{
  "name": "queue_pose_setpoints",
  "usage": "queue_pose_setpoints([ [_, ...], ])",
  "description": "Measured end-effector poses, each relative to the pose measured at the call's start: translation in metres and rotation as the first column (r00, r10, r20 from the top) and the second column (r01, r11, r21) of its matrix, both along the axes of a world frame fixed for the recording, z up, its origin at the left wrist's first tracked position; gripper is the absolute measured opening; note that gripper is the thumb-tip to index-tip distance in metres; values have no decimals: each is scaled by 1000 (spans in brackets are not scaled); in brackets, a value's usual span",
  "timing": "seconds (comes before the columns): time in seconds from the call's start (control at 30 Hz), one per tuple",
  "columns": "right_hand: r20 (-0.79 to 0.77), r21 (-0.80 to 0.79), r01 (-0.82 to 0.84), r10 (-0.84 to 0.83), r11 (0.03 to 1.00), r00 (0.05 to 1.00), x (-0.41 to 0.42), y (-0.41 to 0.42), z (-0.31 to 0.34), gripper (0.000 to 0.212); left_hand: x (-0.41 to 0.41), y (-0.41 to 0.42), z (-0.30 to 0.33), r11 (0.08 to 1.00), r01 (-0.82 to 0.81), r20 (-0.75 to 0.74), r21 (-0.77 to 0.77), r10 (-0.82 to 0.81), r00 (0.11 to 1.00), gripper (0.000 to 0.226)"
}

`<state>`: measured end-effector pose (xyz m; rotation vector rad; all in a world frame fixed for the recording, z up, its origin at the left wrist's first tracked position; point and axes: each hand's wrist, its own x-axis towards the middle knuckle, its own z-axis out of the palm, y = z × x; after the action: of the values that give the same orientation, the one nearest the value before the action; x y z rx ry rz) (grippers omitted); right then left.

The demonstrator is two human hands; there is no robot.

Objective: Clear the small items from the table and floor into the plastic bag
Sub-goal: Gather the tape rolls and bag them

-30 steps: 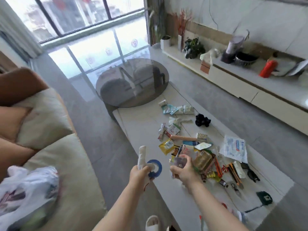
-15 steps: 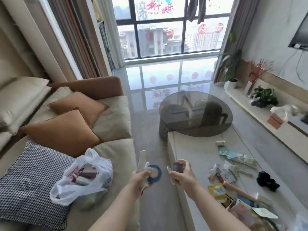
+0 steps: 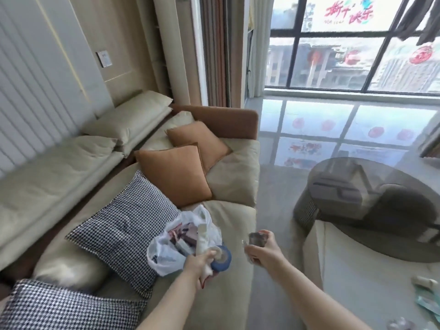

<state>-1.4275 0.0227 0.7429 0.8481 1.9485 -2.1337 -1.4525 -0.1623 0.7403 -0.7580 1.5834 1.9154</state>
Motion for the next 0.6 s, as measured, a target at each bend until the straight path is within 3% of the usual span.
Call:
queue_pose_setpoints([
  [0.1, 36, -33, -96, 98, 995, 995, -41, -15, -7, 46, -17, -22, -10, 995, -89, 7, -43, 89, 996, 29],
  [0.17, 68, -39, -182, 184, 983, 980, -69, -24, -12, 56, -31, -35, -20, 983, -164, 31, -85, 167, 985, 41],
  [0.3, 126, -39, -341, 343, 939, 931, -122, -40, -25, 53, -59, -53, -41, 949, -288, 87, -129, 300, 950, 77],
  [0.47, 185, 29, -526, 513, 850, 838, -188, -63, -45, 64, -93, -54, -36, 909, -374, 136, -183, 400, 906, 87],
  [0.6, 246, 107, -660, 623, 744, 742, -223, -86, -64, 56, -116, -60, -57, 881, -427, 200, -202, 464, 863, 91],
])
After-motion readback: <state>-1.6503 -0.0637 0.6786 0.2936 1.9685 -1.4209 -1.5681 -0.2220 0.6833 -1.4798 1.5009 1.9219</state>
